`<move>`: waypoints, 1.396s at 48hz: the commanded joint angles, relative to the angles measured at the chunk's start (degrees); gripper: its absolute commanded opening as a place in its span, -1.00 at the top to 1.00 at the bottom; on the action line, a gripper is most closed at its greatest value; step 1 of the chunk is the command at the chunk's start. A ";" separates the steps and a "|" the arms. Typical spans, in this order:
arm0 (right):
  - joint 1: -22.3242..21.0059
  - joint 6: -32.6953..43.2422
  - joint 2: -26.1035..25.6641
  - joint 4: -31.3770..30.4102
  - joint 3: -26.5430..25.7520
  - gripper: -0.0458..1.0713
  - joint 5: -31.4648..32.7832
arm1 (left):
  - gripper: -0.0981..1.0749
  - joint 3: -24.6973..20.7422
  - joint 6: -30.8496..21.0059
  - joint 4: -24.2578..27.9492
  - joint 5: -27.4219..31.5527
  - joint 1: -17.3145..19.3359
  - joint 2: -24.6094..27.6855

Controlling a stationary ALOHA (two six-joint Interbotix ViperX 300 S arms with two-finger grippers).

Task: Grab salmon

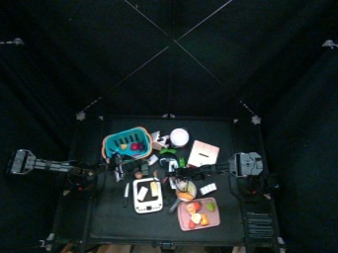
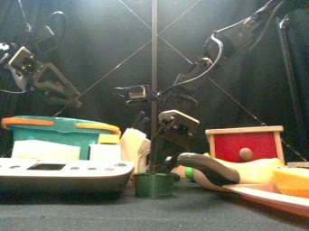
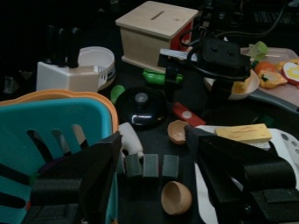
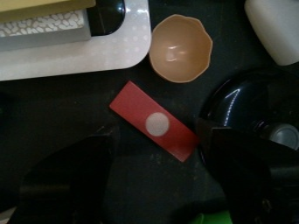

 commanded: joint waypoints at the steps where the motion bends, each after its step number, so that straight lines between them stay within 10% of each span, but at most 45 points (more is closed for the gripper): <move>1: -0.26 -0.18 -0.18 0.18 0.00 -0.86 0.09 | -0.76 -0.62 0.00 0.09 -0.35 0.18 0.18; 23: -0.53 -0.09 0.00 2.20 0.00 -0.32 3.25 | -0.76 -0.26 -0.09 0.09 -0.35 0.18 0.09; 67: -0.09 0.88 -11.95 7.56 1.05 -0.29 5.62 | -0.76 -0.53 0.09 0.62 -0.26 -0.35 0.18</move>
